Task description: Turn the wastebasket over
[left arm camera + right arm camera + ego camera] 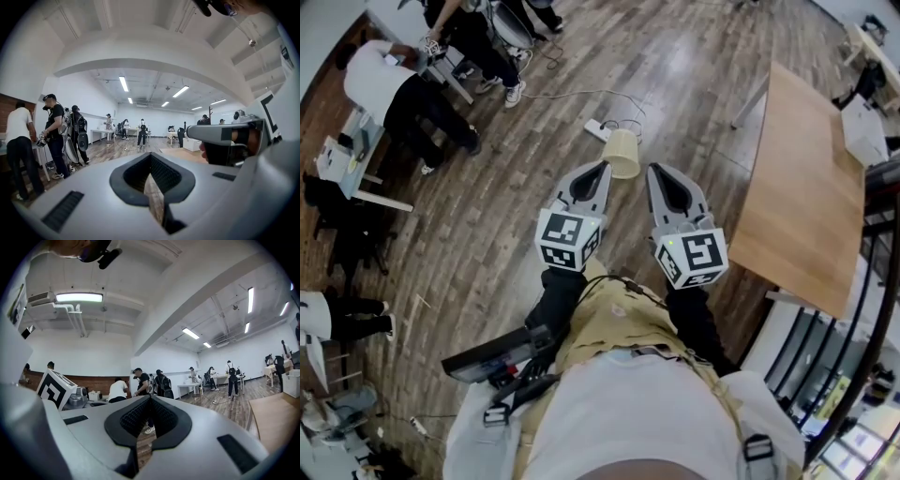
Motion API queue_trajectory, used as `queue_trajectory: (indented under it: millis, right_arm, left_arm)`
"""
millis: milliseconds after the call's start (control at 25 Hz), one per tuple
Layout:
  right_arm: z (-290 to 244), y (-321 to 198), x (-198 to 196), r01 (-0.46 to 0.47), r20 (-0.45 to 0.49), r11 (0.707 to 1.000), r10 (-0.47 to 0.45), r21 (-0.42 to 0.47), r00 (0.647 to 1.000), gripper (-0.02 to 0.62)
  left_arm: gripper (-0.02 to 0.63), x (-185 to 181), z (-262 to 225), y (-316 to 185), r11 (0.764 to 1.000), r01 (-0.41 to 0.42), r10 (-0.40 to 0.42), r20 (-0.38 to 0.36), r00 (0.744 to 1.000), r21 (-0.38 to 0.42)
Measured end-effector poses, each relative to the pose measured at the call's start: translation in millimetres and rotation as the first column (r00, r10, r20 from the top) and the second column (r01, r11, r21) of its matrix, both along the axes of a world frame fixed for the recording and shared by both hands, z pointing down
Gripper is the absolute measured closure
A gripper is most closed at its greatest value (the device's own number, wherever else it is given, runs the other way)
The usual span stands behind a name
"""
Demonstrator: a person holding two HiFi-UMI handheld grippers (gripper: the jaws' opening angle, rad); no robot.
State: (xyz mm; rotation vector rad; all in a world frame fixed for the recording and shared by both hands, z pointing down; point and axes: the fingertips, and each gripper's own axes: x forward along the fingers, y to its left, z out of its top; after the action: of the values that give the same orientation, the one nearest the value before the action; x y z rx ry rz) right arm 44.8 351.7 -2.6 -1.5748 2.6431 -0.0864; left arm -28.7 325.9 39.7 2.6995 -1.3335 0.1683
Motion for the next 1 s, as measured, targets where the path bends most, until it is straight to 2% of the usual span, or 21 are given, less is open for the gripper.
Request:
queue_trajectory:
  millis: [280, 400, 520, 760, 880, 1000]
  right_arm:
    - [18.8, -14.5, 11.1, 0.012, 0.042, 0.999, -0.011, -0.032, 0.999, 0.574]
    - [35.2, -29.0, 5.3, 0.017, 0.044, 0.998, -0.014, -0.06, 0.999, 0.574]
    - [51.5, -50.4, 8.5, -0.018, 0.046, 0.996, 0.022, -0.088, 0.999, 0.574]
    - [58.1, -126.6, 34.3, -0.116, 0.065, 0.986, 0.124, -0.122, 0.99, 0.574]
    - [65.8, -168.7, 32.6, -0.154, 0.07, 0.976, 0.166, -0.155, 0.984, 0.574]
    - [73.6, -213.0, 20.4, -0.154, 0.036, 0.968, 0.164, -0.197, 0.986, 0.574]
  left_arm:
    - [0.604, 8.6, 19.9, -11.9, 0.999, -0.002, 0.003, 0.028, 1.0, -0.035]
    - [0.604, 6.0, 34.1, -30.0, 0.998, -0.01, 0.012, 0.033, 0.999, -0.057]
    - [0.604, 8.3, 49.2, -54.9, 0.996, -0.033, 0.036, 0.036, 0.999, -0.083]
    - [0.604, 21.5, 55.5, -127.1, 0.989, -0.098, 0.102, 0.035, 0.994, -0.107]
    - [0.604, 10.2, 68.6, -167.5, 0.984, -0.093, 0.098, 0.029, 0.995, -0.155]
    - [0.604, -2.4, 79.8, -213.6, 0.977, -0.079, 0.083, 0.009, 0.997, -0.2]
